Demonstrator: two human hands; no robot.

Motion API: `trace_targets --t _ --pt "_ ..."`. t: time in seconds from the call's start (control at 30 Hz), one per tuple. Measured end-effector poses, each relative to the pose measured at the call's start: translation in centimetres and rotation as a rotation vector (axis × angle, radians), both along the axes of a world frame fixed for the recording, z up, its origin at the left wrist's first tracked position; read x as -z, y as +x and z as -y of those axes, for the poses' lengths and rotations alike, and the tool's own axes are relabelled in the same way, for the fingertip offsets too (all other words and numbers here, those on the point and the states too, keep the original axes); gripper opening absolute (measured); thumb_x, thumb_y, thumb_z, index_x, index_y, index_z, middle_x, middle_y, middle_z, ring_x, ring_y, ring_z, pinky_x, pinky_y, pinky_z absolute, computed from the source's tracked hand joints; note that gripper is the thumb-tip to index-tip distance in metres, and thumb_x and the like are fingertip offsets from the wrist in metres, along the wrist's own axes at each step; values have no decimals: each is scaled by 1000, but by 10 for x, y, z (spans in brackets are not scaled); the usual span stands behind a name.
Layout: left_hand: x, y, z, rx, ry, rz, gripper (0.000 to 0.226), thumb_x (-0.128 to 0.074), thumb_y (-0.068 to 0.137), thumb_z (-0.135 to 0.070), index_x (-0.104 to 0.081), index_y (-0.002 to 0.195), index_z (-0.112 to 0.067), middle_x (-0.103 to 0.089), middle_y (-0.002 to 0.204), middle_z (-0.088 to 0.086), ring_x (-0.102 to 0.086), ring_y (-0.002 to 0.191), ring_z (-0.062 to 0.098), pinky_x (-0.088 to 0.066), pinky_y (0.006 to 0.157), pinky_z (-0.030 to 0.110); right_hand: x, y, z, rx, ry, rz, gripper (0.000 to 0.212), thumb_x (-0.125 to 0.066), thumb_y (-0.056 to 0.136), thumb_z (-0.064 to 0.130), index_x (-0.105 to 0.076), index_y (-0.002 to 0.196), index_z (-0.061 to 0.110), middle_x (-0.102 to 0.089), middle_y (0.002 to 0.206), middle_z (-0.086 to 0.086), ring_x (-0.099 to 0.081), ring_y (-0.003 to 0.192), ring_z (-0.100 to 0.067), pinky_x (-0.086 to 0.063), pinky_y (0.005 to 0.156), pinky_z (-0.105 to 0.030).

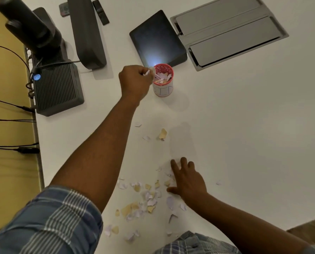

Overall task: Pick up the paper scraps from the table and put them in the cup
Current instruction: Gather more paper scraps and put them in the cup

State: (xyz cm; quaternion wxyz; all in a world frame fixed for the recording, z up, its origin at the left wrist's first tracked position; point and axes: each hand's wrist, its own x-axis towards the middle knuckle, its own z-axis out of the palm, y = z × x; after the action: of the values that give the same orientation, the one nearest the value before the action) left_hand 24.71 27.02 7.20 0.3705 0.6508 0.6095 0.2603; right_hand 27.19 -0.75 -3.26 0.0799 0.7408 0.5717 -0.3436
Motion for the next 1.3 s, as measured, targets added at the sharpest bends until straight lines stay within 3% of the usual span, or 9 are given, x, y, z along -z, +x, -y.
trace_targets --t 0.1,0.2,0.3,0.67,0.77,0.87,1.07,1.2,1.3 --pt "11 21 -8 90 134 -156 20 -67 86 -28 -73 86 -9 -72 82 4 -63 69 11 -51 63 12 9 -2 2 -93 116 -3 65 -61 87 42 -32 139 16 -34 136 -12 -43 111 -29 -48 67 -33" --pt "23 35 -14 203 187 -301 22 -67 87 -26 -70 98 -7 -71 99 8 -66 86 17 -51 77 18 12 -1 5 -214 219 31 34 -80 69 23 -62 96 14 -57 93 -6 -55 71 -20 -25 40 -25" --pt "29 45 -24 291 176 -425 33 -67 87 -23 -64 114 -4 -66 115 11 -63 106 24 -49 91 26 16 1 10 -258 284 69 31 -80 54 1 -57 70 14 -50 70 -3 -46 51 -16 -10 38 -23" --pt "34 73 -52 689 65 -910 46 -63 89 -23 -51 125 3 -60 118 20 -57 111 34 -45 95 35 10 12 8 -234 232 -39 29 -80 50 2 -57 62 15 -51 61 1 -51 49 -15 -22 38 -22" --pt "32 72 -59 764 51 -912 43 -62 89 -21 -53 126 -1 -60 119 18 -58 109 33 -47 92 36 3 24 3 -123 225 -124 20 -57 79 -2 -65 93 11 -60 87 -5 -61 78 -23 -44 55 -30" --pt "21 65 -64 794 37 -896 44 -67 85 -18 -58 127 -9 -60 124 14 -58 110 31 -49 92 37 -13 41 -10 44 329 -213 23 -56 88 7 -70 103 16 -67 95 -3 -65 83 -22 -53 71 -33" --pt "4 24 -39 521 191 -600 29 -64 87 -10 -67 115 -8 -65 117 14 -60 107 31 -48 91 34 -61 72 -61 261 477 -324 12 -68 84 14 -76 93 16 -73 88 0 -65 69 -13 -50 68 -21" --pt "41 -20 -3 257 243 -415 25 -55 86 -7 -70 106 -8 -70 107 14 -64 96 32 -49 91 35 -85 83 -108 262 572 -308 12 -69 82 16 -77 90 18 -74 86 2 -57 65 -3 -37 63 -2" --pt "81 -47 37 269 144 -358 25 -59 85 -12 -69 108 -9 -67 108 15 -63 98 35 -49 90 40 -98 90 -143 269 669 -278 12 -67 83 16 -77 91 16 -75 87 1 -56 70 1 -36 65 3"
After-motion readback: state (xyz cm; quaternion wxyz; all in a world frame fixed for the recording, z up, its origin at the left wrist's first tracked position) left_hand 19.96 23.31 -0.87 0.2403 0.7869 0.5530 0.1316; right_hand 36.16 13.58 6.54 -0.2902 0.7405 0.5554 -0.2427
